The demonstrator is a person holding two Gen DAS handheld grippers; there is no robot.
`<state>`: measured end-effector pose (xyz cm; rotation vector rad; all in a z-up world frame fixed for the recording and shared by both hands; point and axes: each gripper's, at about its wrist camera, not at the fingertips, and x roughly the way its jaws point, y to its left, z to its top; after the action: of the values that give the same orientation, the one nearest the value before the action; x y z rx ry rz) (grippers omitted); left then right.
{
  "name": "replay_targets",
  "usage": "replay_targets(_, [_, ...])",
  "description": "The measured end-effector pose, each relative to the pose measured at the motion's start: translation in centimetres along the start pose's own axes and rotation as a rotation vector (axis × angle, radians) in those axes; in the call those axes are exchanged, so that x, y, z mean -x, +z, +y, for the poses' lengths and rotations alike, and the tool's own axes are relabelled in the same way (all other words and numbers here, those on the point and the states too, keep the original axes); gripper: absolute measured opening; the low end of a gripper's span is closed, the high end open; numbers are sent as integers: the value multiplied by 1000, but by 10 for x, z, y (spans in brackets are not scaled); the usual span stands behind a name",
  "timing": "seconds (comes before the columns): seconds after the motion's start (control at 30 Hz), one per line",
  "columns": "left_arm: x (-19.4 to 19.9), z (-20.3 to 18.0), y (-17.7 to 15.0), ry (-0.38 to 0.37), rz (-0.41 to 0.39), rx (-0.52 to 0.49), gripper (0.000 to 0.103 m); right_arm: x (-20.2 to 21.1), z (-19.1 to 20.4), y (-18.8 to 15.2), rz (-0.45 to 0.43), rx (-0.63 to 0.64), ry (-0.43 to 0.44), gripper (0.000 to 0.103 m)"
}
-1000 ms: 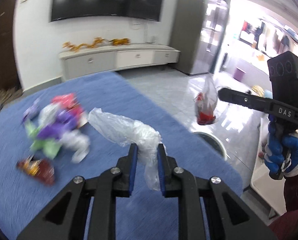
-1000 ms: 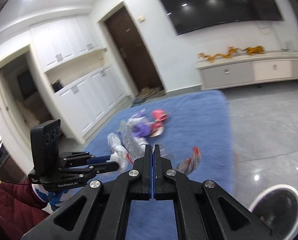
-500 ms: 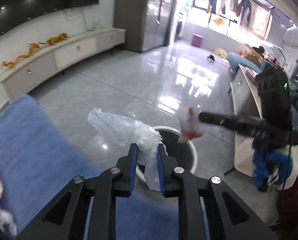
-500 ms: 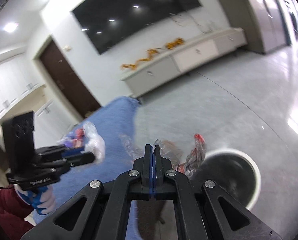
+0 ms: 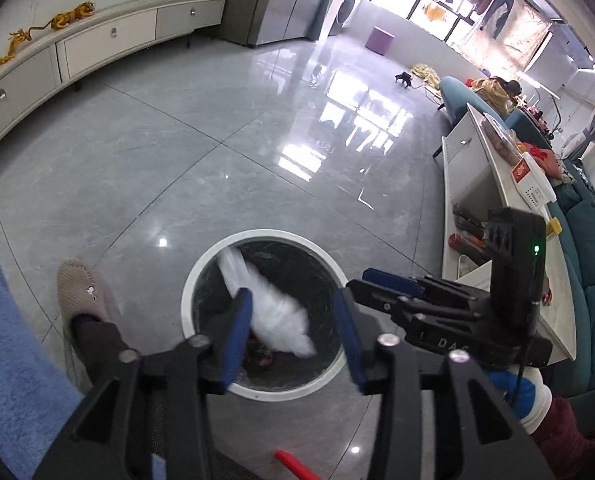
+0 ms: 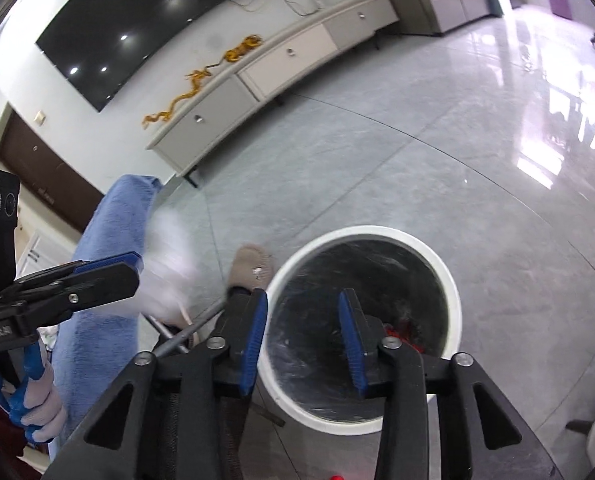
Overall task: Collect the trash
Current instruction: 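Carry both items to the bin and release them inside, then move both open tools back to the wrapper pile on the rug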
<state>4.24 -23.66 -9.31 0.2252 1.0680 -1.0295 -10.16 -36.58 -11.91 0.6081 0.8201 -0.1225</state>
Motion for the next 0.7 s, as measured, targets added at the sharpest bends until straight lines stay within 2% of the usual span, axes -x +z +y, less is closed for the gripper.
replay_targets(0.1, [-3, 1, 1, -2, 4, 3, 44, 3, -6, -2, -1, -11, -32, 47])
replay_targets(0.2, [-2, 1, 0, 10, -8, 3, 44, 6, -12, -4, -14, -31, -43, 50])
replay_targets(0.27, [3, 1, -1, 28, -27, -3, 44, 11, -9, -5, -31, -39, -66, 58])
replay_targets(0.33, [12, 3, -4, 63, -61, -5, 44, 17, -8, -6, -58, -40, -93, 74])
replay_targets(0.43, [26, 8, -9, 106, -119, 4, 44, 26, -2, -2, -102, -32, -130, 87])
replay_targets(0.53, [45, 12, -13, 162, -191, 7, 44, 41, 12, 2, -166, 2, -180, 93])
replay_targets(0.7, [80, 9, -25, 240, -285, -18, 44, 65, 40, 10, -246, 61, -264, 97])
